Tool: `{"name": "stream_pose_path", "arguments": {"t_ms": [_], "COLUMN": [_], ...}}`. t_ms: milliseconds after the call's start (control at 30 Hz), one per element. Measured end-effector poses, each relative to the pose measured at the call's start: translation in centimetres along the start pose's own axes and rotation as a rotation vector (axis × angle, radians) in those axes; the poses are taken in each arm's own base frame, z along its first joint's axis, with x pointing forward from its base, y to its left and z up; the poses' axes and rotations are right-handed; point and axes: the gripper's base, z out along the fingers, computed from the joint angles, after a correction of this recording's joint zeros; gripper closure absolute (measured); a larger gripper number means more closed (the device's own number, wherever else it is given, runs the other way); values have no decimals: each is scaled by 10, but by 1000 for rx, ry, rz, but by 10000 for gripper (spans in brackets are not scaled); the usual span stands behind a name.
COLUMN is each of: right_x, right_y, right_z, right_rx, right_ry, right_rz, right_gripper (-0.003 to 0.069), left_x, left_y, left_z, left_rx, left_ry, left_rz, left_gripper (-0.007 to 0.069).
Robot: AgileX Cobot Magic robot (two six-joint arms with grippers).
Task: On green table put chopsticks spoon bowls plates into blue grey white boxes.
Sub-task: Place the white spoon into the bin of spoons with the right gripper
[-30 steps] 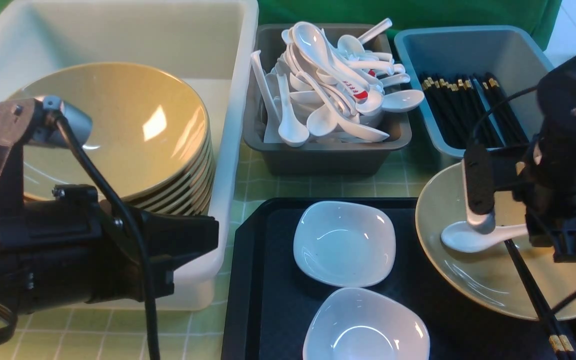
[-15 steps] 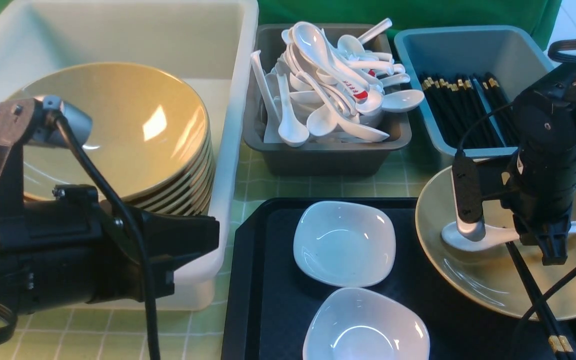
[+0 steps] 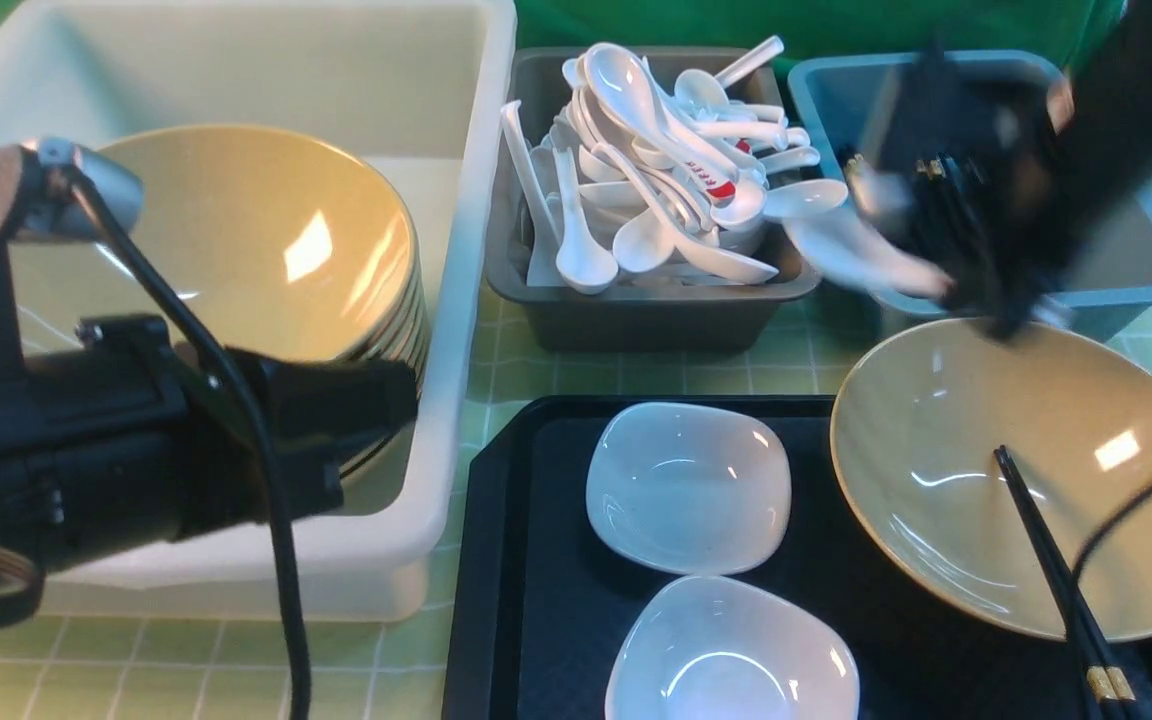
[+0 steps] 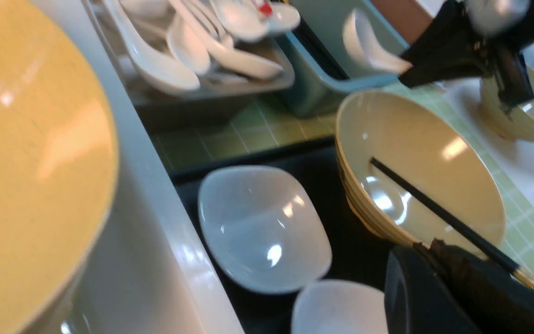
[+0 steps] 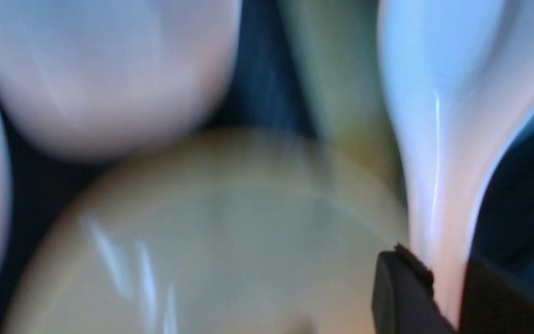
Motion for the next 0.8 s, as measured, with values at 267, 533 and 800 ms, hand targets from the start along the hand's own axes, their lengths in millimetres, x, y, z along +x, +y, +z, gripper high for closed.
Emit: {"name": "stream_pose_path", "arguments": {"t_ms": [267, 533, 800], "right_x": [-76, -93, -95], "right_y": [-57, -97, -103], "right_z": [37, 111, 113], "right_rx": [49, 61, 91], "right_ry": [-307, -366, -374], "right_rz": [343, 477, 494], "right_gripper": [518, 518, 484], "left_x": [-3, -3, -3], "left_y": [1, 1, 1], "left_z": [0, 0, 0], "left_rx": [-16, -16, -16], "left_ry": [-32, -32, -32], "left_rz": [21, 28, 31], "left_gripper": [626, 626, 626]}}
